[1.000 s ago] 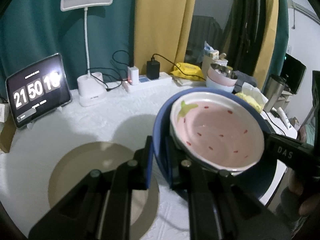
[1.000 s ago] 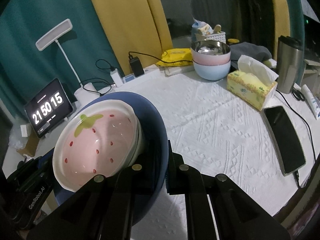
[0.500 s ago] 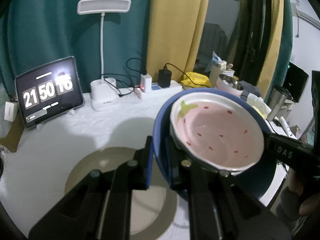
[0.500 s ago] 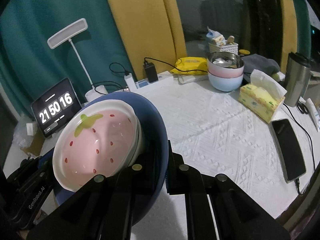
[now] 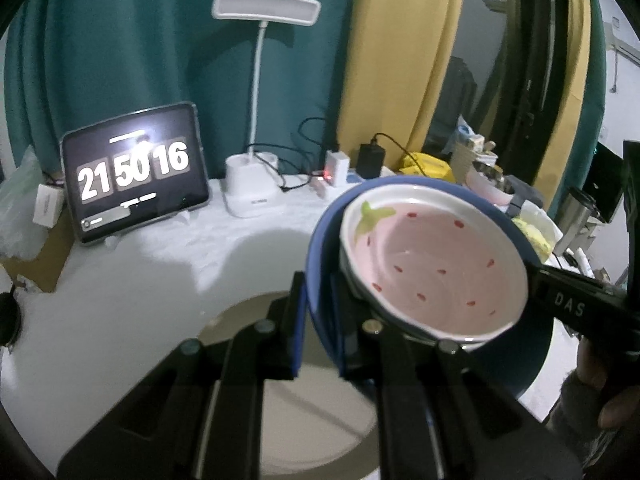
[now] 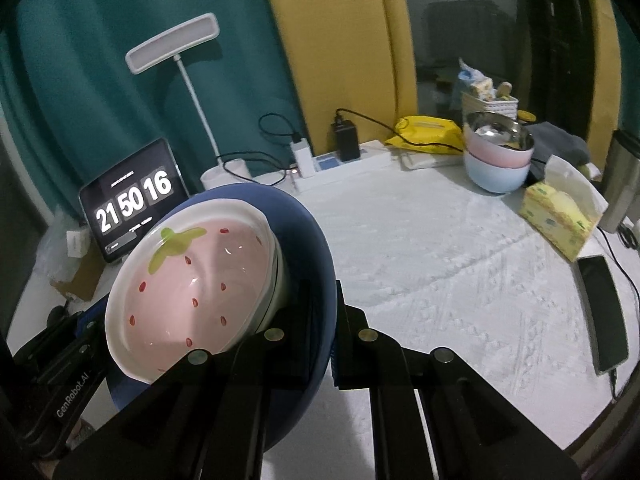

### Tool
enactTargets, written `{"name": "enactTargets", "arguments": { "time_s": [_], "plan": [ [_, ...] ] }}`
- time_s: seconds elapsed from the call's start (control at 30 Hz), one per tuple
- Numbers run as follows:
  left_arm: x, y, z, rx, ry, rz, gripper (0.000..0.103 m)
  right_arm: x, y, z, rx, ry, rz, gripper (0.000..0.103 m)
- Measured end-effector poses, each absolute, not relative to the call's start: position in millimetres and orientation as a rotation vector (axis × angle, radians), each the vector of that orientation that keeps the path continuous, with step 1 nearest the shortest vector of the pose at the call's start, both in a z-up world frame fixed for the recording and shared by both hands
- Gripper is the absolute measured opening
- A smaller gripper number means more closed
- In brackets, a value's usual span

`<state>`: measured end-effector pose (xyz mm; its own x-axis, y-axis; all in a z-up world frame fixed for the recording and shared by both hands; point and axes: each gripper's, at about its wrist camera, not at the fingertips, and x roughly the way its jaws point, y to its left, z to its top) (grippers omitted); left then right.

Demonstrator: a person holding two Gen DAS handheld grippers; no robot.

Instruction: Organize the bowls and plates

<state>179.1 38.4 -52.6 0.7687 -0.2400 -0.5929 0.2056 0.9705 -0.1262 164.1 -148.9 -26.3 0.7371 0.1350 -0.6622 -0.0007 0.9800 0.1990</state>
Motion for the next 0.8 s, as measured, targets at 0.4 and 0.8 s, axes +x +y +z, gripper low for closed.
{"name": "enactTargets", "arguments": {
  "time_s": [0.4, 0.8],
  "plan": [
    [182, 81, -65, -0.082, 0.682, -0.179, 0.01, 181, -105, -38, 0.155, 0.782, 0.137, 0.009],
    [190, 95, -83, -0.082, 0.739, -0.159, 0.01, 193, -90, -58, 0.165, 0.848, 0.158, 0.009]
  ]
}}
